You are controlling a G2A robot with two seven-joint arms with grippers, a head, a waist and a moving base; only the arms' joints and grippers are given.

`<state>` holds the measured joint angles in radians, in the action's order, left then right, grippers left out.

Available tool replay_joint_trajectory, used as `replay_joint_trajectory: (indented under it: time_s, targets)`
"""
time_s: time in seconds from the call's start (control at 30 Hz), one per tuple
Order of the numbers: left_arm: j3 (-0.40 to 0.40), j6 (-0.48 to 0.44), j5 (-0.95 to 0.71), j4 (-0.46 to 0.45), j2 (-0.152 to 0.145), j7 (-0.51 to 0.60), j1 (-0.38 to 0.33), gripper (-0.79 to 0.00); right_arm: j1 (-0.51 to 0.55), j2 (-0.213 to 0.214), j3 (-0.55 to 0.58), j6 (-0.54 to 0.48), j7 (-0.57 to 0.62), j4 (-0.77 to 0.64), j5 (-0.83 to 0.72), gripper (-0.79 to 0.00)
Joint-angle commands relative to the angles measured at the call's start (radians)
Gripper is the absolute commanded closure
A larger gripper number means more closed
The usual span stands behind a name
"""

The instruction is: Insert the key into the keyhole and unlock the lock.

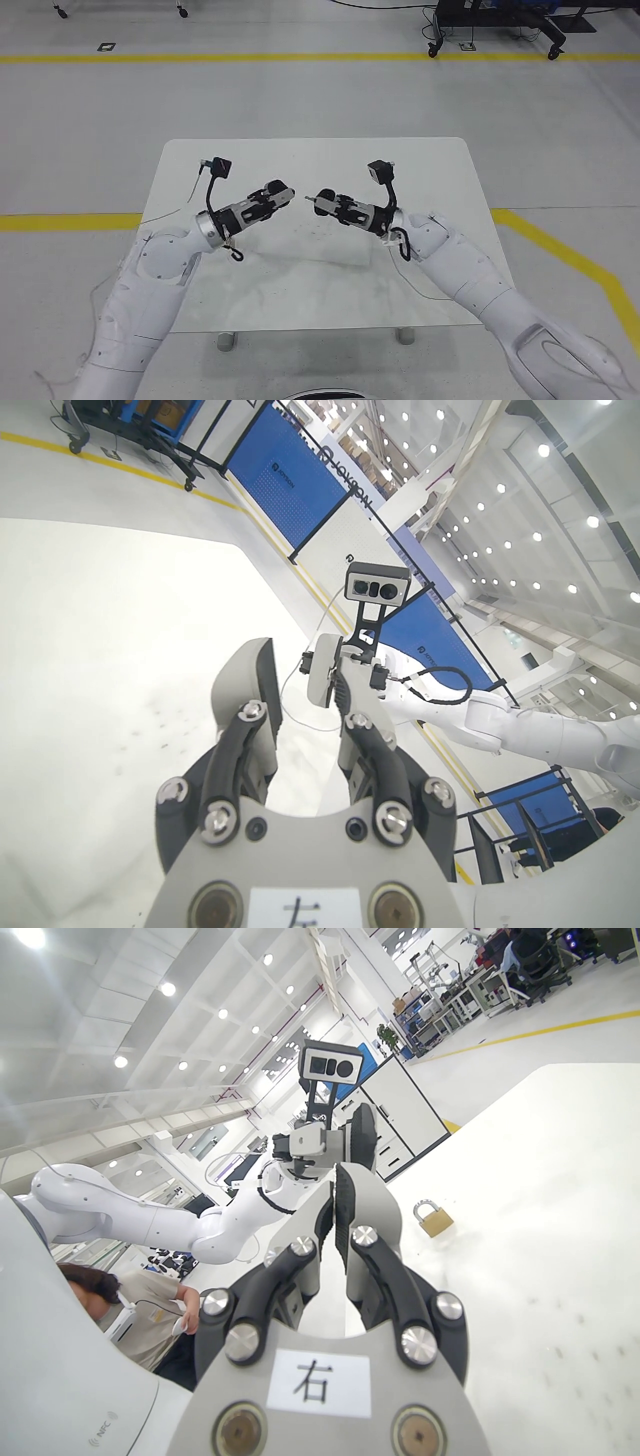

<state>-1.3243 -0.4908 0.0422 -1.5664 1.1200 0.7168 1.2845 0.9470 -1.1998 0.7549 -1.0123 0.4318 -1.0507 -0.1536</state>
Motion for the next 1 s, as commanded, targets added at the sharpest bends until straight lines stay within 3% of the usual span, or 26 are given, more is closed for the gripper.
replay_joint_trajectory:
  time_s: [0.0,0.1,0.2,0.3,0.37,0.43,0.57,0.73,0.9,0.97]
  targets:
    - [-0.07,-0.005,-0.005,-0.035,-0.013,0.02,0.039,-0.785,0.001,0.0,0.004,0.0,-0.001,-0.001,0.001,0.0]
    - [-0.177,-0.008,0.014,-0.122,-0.034,0.067,0.119,-0.785,0.001,0.0,0.004,0.0,-0.001,-0.001,0.001,0.0]
    - [-0.311,-0.01,0.096,-0.254,-0.056,0.113,0.245,-0.785,0.001,0.0,0.004,0.0,-0.001,-0.001,0.001,0.0]
    - [-0.423,-0.003,0.286,-0.373,-0.07,0.14,0.367,-0.785,0.001,0.0,0.004,0.0,-0.001,-0.001,0.001,0.0]
    - [-0.462,0.034,0.53,-0.449,-0.074,0.121,0.448,-0.785,0.001,0.0,0.004,0.0,-0.001,-0.001,0.001,0.0]
    - [-0.441,0.104,0.747,-0.495,-0.073,0.082,0.502,-0.785,0.001,0.0,0.004,0.0,-0.001,-0.001,0.001,0.0]
    - [-0.323,0.234,0.972,-0.504,-0.065,0.062,0.525,-0.785,0.001,0.0,0.004,0.0,-0.001,-0.001,0.001,0.0]
    - [-0.157,0.361,1.131,-0.417,-0.053,0.097,0.42,-0.785,0.001,0.0,0.004,0.0,-0.001,-0.001,0.001,0.0]
    - [-0.062,0.492,1.213,-0.327,-0.038,0.12,0.316,-0.785,0.001,0.0,0.004,0.0,-0.001,-0.001,0.001,0.0]
    - [-0.034,0.519,1.201,-0.3,-0.031,0.13,0.283,-0.714,0.001,0.0,0.004,0.0,-0.001,-0.001,0.001,0.0]
